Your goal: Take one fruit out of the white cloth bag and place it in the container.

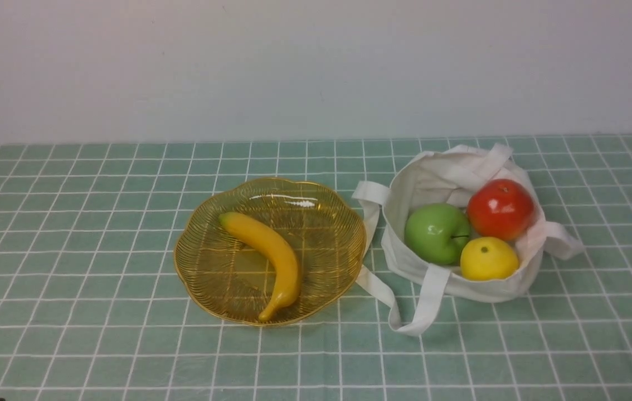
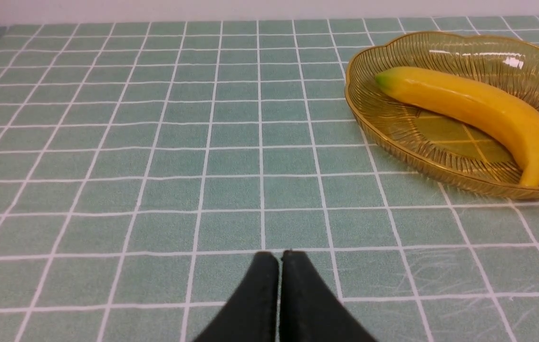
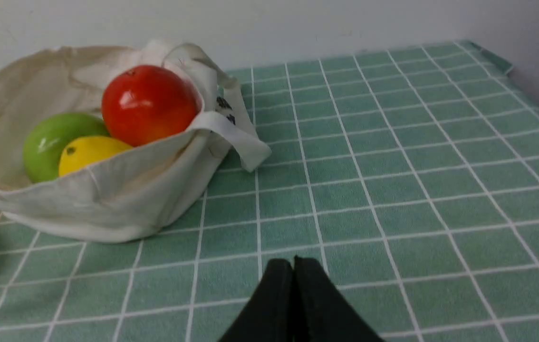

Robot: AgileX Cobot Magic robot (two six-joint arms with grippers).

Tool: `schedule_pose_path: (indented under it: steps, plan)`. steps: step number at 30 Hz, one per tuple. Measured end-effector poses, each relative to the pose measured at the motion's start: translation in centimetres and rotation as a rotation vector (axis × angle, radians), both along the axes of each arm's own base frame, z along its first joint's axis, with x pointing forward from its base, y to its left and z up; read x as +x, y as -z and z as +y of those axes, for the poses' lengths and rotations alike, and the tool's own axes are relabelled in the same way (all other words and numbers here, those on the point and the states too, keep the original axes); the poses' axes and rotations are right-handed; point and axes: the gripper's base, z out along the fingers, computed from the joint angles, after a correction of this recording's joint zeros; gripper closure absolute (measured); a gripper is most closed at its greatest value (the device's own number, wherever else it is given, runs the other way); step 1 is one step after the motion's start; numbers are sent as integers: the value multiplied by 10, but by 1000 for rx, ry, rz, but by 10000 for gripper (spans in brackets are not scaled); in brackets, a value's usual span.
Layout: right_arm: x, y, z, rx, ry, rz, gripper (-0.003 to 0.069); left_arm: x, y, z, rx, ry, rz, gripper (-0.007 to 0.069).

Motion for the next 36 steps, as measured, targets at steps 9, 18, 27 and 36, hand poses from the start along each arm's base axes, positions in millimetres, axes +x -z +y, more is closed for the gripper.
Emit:
schedule_pose_path:
  steps: [9, 18, 27, 36]
  plan:
    - [1, -1, 8, -33, -156, -35, 673, 0, 0, 0, 0, 0, 0, 632]
    - [1, -1, 11, -46, -222, -36, 673, 0, 0, 0, 0, 0, 0, 632]
    - [1, -1, 11, -48, -223, -38, 673, 0, 0, 0, 0, 0, 0, 632]
    - [1, -1, 11, -48, -223, -38, 673, 0, 0, 0, 0, 0, 0, 632]
